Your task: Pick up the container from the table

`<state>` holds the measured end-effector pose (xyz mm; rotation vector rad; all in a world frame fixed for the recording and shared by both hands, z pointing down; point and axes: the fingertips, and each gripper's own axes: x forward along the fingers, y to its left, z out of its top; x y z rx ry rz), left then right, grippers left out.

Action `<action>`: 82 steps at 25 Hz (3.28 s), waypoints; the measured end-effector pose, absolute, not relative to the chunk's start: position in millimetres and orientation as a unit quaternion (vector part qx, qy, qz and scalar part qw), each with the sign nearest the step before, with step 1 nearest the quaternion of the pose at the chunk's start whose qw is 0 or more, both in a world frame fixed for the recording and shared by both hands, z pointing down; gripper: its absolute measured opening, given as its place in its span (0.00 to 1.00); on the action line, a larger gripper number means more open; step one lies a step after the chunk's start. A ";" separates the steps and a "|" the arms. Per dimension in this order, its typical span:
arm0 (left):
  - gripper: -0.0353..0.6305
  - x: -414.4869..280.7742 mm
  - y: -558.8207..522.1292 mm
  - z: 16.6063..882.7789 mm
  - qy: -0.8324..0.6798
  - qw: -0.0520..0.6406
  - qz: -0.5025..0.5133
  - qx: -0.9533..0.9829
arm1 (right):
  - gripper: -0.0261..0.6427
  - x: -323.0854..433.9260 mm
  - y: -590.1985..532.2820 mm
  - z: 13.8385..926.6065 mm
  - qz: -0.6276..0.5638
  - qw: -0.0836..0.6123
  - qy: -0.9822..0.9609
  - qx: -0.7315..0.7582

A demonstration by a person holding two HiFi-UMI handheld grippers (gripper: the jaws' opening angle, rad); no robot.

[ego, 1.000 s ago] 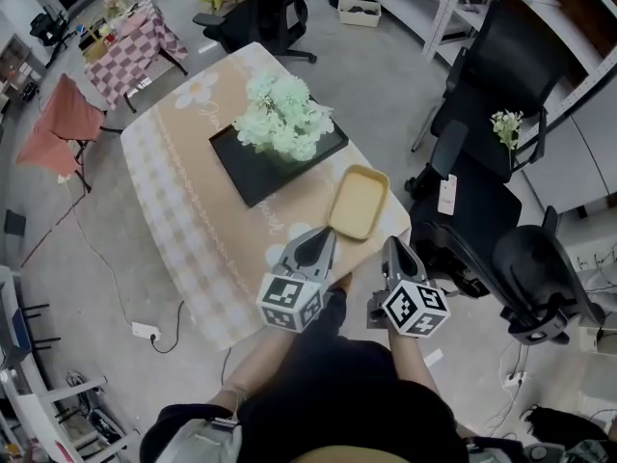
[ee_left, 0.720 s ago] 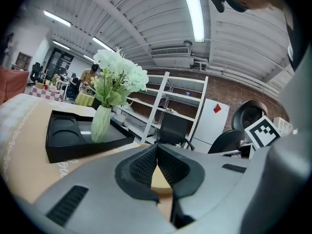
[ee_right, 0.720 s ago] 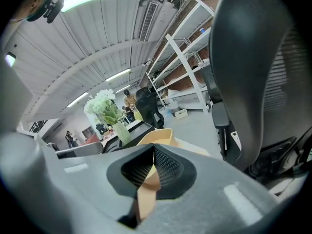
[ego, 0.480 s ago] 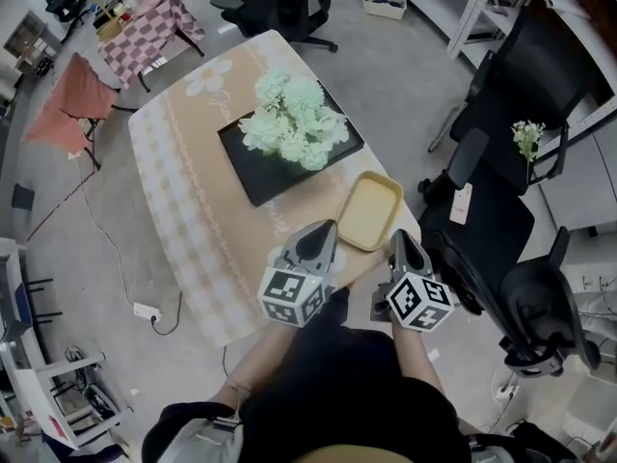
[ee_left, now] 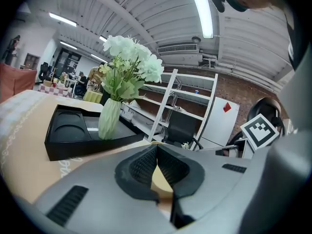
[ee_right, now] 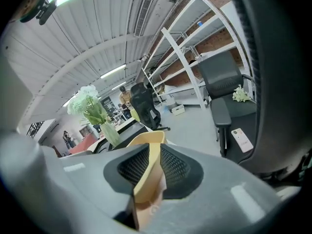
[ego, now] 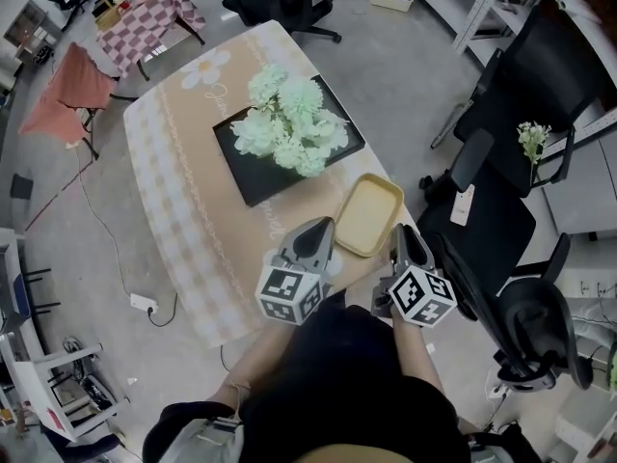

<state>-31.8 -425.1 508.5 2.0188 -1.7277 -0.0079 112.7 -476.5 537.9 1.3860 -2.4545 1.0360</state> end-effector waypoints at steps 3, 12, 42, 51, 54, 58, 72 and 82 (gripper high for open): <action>0.07 -32.9 -425.7 512.7 -0.634 0.244 0.000 0.734 | 0.17 107.3 -480.0 542.6 0.352 0.074 -0.816 0.452; 0.07 -42.6 -425.5 522.9 -0.648 0.259 0.004 0.716 | 0.22 95.9 -489.0 563.4 0.370 0.103 -0.811 0.440; 0.07 -51.6 -434.5 531.3 -0.660 0.270 -0.012 0.701 | 0.07 91.2 -492.8 580.7 0.368 0.168 -0.803 0.436; 0.07 -48.0 -424.7 521.8 -0.660 0.253 -0.012 0.707 | 0.07 95.0 -485.8 568.2 0.360 0.148 -0.811 0.436; 0.07 -47.5 -415.1 517.3 -0.665 0.246 -0.015 0.705 | 0.07 92.8 -480.7 561.3 0.356 0.142 -0.818 0.429; 0.07 -44.2 -403.9 508.3 -0.673 0.234 -0.022 0.701 | 0.07 89.8 -474.2 548.6 0.350 0.130 -0.831 0.413; 0.07 -34.5 -352.5 472.3 -0.720 0.195 -0.044 0.665 | 0.07 93.0 -424.7 504.9 0.318 0.106 -0.875 0.350; 0.07 2.8 -293.4 477.6 -0.740 0.195 -0.045 0.642 | 0.06 127.9 -377.6 505.6 0.300 0.112 -0.885 0.336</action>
